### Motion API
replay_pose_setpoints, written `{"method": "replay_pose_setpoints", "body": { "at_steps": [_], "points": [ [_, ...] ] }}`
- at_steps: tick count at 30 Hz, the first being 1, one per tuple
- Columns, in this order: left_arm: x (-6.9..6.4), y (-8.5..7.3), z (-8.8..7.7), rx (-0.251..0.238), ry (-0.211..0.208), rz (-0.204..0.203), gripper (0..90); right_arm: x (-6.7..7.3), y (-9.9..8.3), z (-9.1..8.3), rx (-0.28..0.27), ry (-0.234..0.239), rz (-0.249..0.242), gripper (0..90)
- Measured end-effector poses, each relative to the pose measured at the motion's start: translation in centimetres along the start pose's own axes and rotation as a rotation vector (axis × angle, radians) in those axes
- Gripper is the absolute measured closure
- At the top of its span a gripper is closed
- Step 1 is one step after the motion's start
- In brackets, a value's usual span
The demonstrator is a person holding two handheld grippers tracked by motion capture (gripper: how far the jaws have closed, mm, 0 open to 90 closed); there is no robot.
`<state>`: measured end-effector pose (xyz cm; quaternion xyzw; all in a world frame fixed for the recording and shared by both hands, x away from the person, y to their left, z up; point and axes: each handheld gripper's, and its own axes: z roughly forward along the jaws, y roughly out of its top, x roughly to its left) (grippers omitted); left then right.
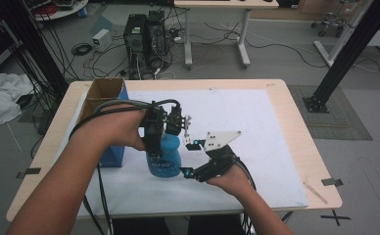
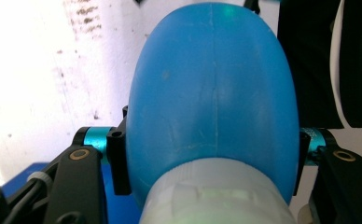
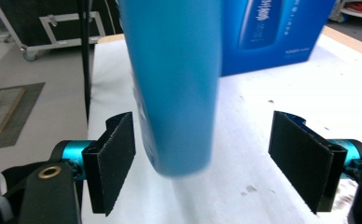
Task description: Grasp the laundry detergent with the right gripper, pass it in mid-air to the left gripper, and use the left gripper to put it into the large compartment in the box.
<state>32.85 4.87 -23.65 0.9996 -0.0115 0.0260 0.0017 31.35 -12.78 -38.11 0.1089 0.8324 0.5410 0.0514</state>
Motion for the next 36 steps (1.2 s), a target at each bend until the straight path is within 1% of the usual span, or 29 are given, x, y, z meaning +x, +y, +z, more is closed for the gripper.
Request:
{"method": "replay_pose_setpoints", "body": {
  "at_steps": [1, 4, 9, 11, 15, 16, 17, 18, 19, 20, 21, 22, 23, 24, 25, 26, 27, 29, 30, 32, 33, 36],
  "points": [
    [0.2, -0.4, -0.6, 0.0, 0.001, -0.021, 38.8, -0.3, 0.2, -0.5, 0.002, -0.009, -0.002, 21.9],
    [0.6, -0.8, -1.1, 0.007, 0.002, -0.048, 38.8, -0.6, 0.4, -1.3, 0.01, -0.026, -0.002, 20.0],
    [1.0, -1.7, -2.1, 0.013, -0.006, -0.09, 38.7, -1.0, 1.0, -2.5, 0.026, -0.052, -0.014, 19.9],
    [1.0, -1.9, -2.3, 0.013, -0.004, -0.096, 38.8, -1.2, 1.3, -3.0, 0.037, -0.061, -0.02, 19.9],
    [1.5, -3.0, -3.6, 0.01, -0.001, -0.14, 38.7, -1.6, 1.8, -3.9, 0.058, -0.077, -0.023, 19.8],
    [1.5, -3.0, -3.6, 0.01, -0.001, -0.14, 38.7, -1.6, 1.8, -3.9, 0.058, -0.077, -0.023, 19.8],
    [1.6, -3.3, -3.9, 0.007, -0.003, -0.149, 38.7, -1.7, 1.9, -4.0, 0.066, -0.078, -0.027, 17.6],
    [1.9, -3.8, -4.5, 0.003, -0.007, -0.172, 38.7, -2.0, 2.2, -4.3, 0.1, -0.094, -0.034, 13.4],
    [1.9, -3.8, -4.5, 0.003, -0.007, -0.172, 38.7, -2.0, 2.3, -4.4, 0.106, -0.095, -0.036, 13.4],
    [2.2, -4.3, -5.1, -0.001, -0.005, -0.196, 38.7, -2.1, 2.4, -4.6, 0.111, -0.099, -0.039, 13.4],
    [2.2, -4.3, -5.1, -0.001, -0.005, -0.196, 38.7, -2.1, 2.4, -4.6, 0.111, -0.099, -0.039, 13.4],
    [2.5, -4.9, -5.8, -0.002, -0.006, -0.221, 38.7, -2.2, 2.7, -5.0, 0.119, -0.104, -0.044, 13.4],
    [2.5, -4.9, -5.8, -0.002, -0.006, -0.221, 38.7, -2.2, 2.7, -5.0, 0.119, -0.104, -0.044, 13.4],
    [2.9, -5.5, -6.5, -0.002, -0.008, -0.251, 38.7, -2.3, 2.9, -5.3, 0.128, -0.106, -0.044, 13.4],
    [2.9, -5.5, -6.5, -0.002, -0.008, -0.251, 38.7, -2.3, 2.9, -5.3, 0.128, -0.106, -0.044, 13.4],
    [3.1, -5.8, -6.9, -0.004, -0.011, -0.264, 38.7, -2.5, 3.2, -5.6, 0.141, -0.109, -0.05, 13.3],
    [3.2, -6.2, -7.2, -0.006, -0.01, -0.278, 38.7, -2.5, 3.2, -5.6, 0.141, -0.109, -0.05, 13.3],
    [3.6, -6.9, -8.0, -0.005, -0.003, -0.319, 38.7, -2.6, 3.3, -5.8, 0.158, -0.11, -0.049, 13.3],
    [3.9, -7.6, -8.5, -0.003, -0.002, -0.352, 38.6, -2.7, 3.4, -6.0, 0.172, -0.108, -0.051, 13.3],
    [3.9, -7.6, -8.5, -0.003, -0.002, -0.352, 38.7, -2.8, 3.4, -6.1, 0.179, -0.109, -0.047, 13.3],
    [4.5, -8.6, -9.0, -0.013, -0.007, -0.4, 38.7, -2.8, 3.4, -6.1, 0.179, -0.109, -0.047, 13.3],
    [5.2, -10.2, -9.8, -0.028, -0.012, -0.449, 38.6, -3.1, 3.4, -6.3, 0.197, -0.111, -0.041, 13.1]
  ]
}}
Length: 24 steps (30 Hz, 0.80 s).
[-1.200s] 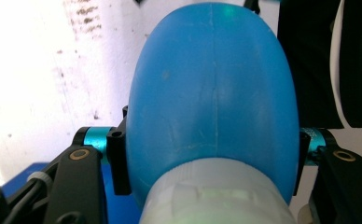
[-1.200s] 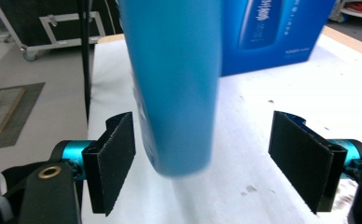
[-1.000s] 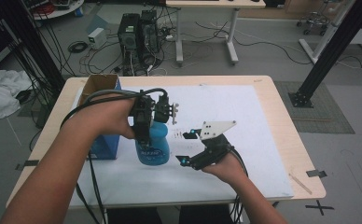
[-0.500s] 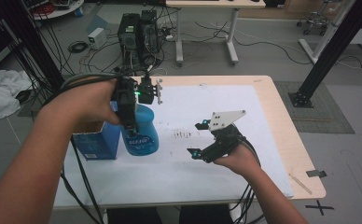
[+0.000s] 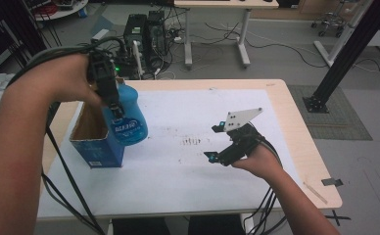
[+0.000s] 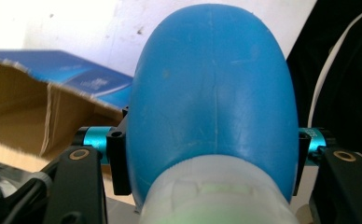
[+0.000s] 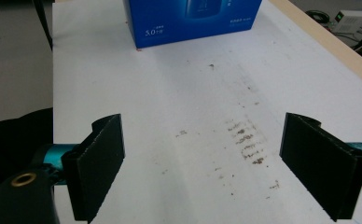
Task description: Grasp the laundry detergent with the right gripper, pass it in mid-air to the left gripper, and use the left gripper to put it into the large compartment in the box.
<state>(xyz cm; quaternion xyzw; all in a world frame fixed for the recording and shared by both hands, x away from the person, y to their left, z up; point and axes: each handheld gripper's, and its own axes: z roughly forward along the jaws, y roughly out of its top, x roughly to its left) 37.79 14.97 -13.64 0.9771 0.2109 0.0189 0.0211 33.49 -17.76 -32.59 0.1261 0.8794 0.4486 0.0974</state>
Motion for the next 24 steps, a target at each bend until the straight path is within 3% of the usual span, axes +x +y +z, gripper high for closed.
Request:
{"method": "replay_pose_setpoints", "body": {
  "at_steps": [3, 4, 8, 10, 12, 13, 16, 18, 19, 21, 23, 24],
  "points": [
    [0.5, -0.4, -0.3, -0.007, 0.001, -0.022, 38.6, 0.0, -0.1, 0.0, 0.003, -0.001, 0.002, 13.1],
    [1.7, -1.5, -0.9, -0.02, 0.0, -0.068, 38.6, -0.2, -0.2, 0.0, 0.011, -0.001, 0.007, 12.8],
    [2.4, -2.1, -1.4, -0.031, -0.001, -0.105, 38.6, -0.3, -0.4, 0.1, 0.017, -0.001, 0.011, 12.8],
    [3.5, -3.4, -2.0, -0.042, 0.003, -0.157, 38.6, -0.4, -0.6, 0.2, 0.029, -0.001, 0.021, 12.8],
    [3.5, -3.4, -2.0, -0.042, 0.003, -0.157, 38.6, -0.5, -0.6, 0.3, 0.031, 0.0, 0.02, 12.8],
    [4.4, -4.3, -2.2, -0.033, 0.008, -0.197, 38.6, -0.5, -0.6, 0.4, 0.035, 0.003, 0.021, 12.8],
    [5.2, -5.1, -1.9, -0.016, 0.02, -0.245, 38.6, -0.6, -0.6, 0.7, 0.042, 0.005, 0.023, 12.8],
    [5.2, -5.1, -1.9, -0.016, 0.02, -0.245, 38.6, -0.6, -0.6, 0.8, 0.042, 0.004, 0.022, 12.8],
    [5.7, -5.5, -1.6, -0.007, 0.031, -0.279, 38.6, -0.6, -0.6, 0.8, 0.042, 0.004, 0.022, 12.8],
    [6.0, -5.8, -1.5, -0.004, 0.035, -0.294, 38.5, -0.6, -0.6, 1.0, 0.045, 0.005, 0.017, 12.8],
    [6.8, -6.5, -0.9, -0.004, 0.045, -0.354, 38.5, -0.5, -0.5, 1.2, 0.049, 0.008, 0.014, 12.8],
    [6.8, -6.5, -0.9, -0.004, 0.045, -0.354, 38.6, -0.5, -0.5, 1.4, 0.055, 0.01, 0.013, 12.8]
  ]
}}
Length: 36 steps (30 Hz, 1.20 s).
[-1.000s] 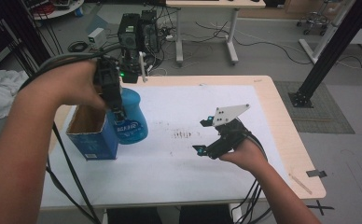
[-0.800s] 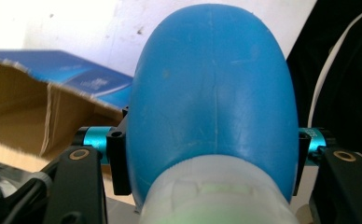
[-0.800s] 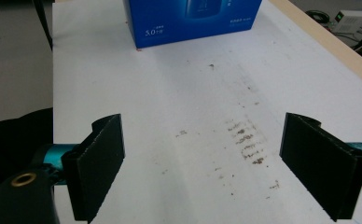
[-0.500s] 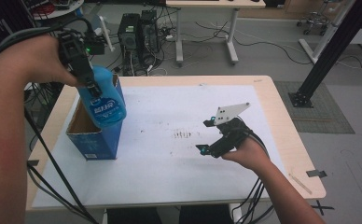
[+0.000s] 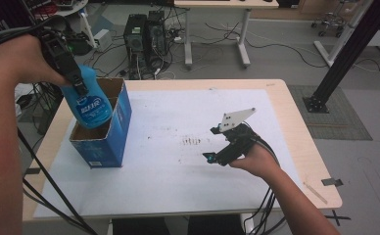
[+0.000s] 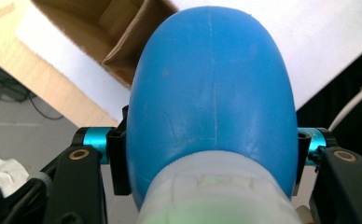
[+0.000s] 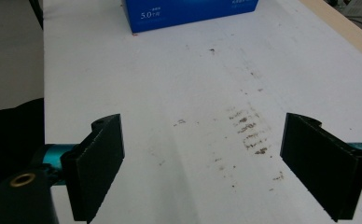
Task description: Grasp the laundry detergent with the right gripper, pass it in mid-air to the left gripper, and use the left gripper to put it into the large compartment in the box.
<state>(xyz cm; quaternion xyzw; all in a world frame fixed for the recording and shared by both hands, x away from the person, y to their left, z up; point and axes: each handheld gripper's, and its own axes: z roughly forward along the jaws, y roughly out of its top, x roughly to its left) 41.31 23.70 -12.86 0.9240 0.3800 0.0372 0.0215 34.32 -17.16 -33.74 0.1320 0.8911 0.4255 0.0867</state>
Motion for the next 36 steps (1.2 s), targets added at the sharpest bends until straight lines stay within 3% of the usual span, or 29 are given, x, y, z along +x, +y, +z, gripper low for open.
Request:
{"method": "replay_pose_setpoints", "body": {
  "at_steps": [3, 4, 12, 16, 19, 25, 26, 27, 29, 31, 35, 36],
  "points": [
    [0.6, -0.1, 0.6, 0.007, 0.006, -0.028, 38.5, 0.0, 0.0, 0.1, 0.0, 0.001, -0.001, 12.8],
    [0.9, -0.1, 1.0, 0.006, 0.003, -0.054, 38.6, 0.0, 0.0, 0.2, 0.003, 0.0, 0.002, 12.8],
    [1.6, -0.2, 3.0, 0.026, -0.001, -0.089, 38.5, -0.2, -0.3, 0.3, 0.01, 0.002, 0.01, 12.8],
    [1.6, -0.2, 5.0, 0.025, -0.001, -0.119, 38.5, -0.1, -0.3, 0.5, 0.016, 0.004, 0.005, 12.8],
    [1.6, -0.1, 5.9, 0.028, -0.001, -0.119, 38.5, 0.0, -0.3, 0.7, 0.016, 0.007, 0.001, 12.8],
    [1.5, -0.2, 8.9, 0.05, -0.029, -0.121, 38.5, 0.1, -0.4, 0.9, 0.016, 0.008, 0.002, 12.8],
    [1.5, -0.2, 10.1, 0.051, -0.037, -0.124, 38.5, 0.2, -0.4, 0.9, 0.016, 0.009, -0.004, 12.8],
    [1.5, -0.2, 10.1, 0.051, -0.037, -0.124, 38.5, 0.2, -0.4, 0.9, 0.016, 0.009, -0.004, 12.8],
    [1.5, -0.2, 10.6, 0.054, -0.04, -0.119, 38.5, 0.3, -0.4, 1.0, 0.015, 0.007, -0.007, 12.8],
    [1.4, -0.2, 12.7, 0.063, -0.051, -0.105, 38.5, 0.4, -0.4, 1.1, 0.018, 0.01, -0.013, 12.8],
    [1.5, -0.3, 14.1, 0.064, -0.054, -0.1, 38.5, 0.5, -0.4, 1.2, 0.02, 0.012, -0.012, 12.8],
    [1.4, -0.4, 14.9, 0.061, -0.052, -0.076, 38.5, 0.5, -0.4, 1.2, 0.019, 0.012, -0.013, 12.8]
  ]
}}
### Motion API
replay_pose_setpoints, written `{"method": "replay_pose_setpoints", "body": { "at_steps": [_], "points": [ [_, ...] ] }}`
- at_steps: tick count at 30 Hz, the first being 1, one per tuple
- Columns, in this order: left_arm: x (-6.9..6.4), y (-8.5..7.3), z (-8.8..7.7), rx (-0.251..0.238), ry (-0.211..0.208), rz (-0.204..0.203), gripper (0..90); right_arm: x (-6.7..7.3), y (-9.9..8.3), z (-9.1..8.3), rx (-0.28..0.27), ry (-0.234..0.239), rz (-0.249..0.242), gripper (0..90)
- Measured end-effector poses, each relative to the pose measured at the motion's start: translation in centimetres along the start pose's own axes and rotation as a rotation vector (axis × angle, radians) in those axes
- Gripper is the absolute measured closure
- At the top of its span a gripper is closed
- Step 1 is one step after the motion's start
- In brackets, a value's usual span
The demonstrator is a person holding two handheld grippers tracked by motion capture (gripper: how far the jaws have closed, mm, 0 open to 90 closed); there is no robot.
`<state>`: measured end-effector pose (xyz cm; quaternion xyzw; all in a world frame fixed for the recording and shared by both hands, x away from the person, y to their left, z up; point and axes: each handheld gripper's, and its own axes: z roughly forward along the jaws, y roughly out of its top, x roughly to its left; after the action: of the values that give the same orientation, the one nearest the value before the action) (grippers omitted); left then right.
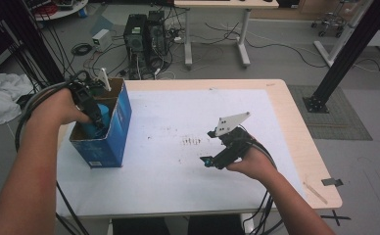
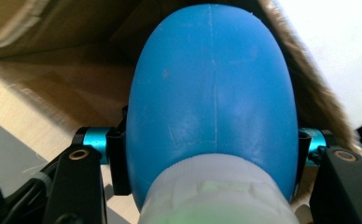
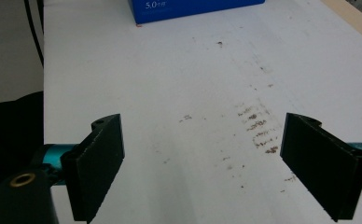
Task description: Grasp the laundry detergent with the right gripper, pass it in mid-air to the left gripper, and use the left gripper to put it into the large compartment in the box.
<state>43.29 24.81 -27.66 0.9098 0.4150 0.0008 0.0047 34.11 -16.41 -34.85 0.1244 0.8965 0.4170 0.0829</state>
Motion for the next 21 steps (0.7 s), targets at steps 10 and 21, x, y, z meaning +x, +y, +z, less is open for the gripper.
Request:
{"method": "replay_pose_setpoints", "body": {
  "at_steps": [10, 21],
  "points": [
    [0.2, 0.1, 1.9, 0.002, 0.005, 0.062, 38.5, 0.1, 0.0, 0.0, 0.005, -0.003, 0.004, 12.8],
    [0.2, 0.0, 1.9, -0.022, 0.006, 0.078, 36.6, 0.1, 0.0, 0.2, 0.008, 0.0, 0.002, 12.8]
  ]
}}
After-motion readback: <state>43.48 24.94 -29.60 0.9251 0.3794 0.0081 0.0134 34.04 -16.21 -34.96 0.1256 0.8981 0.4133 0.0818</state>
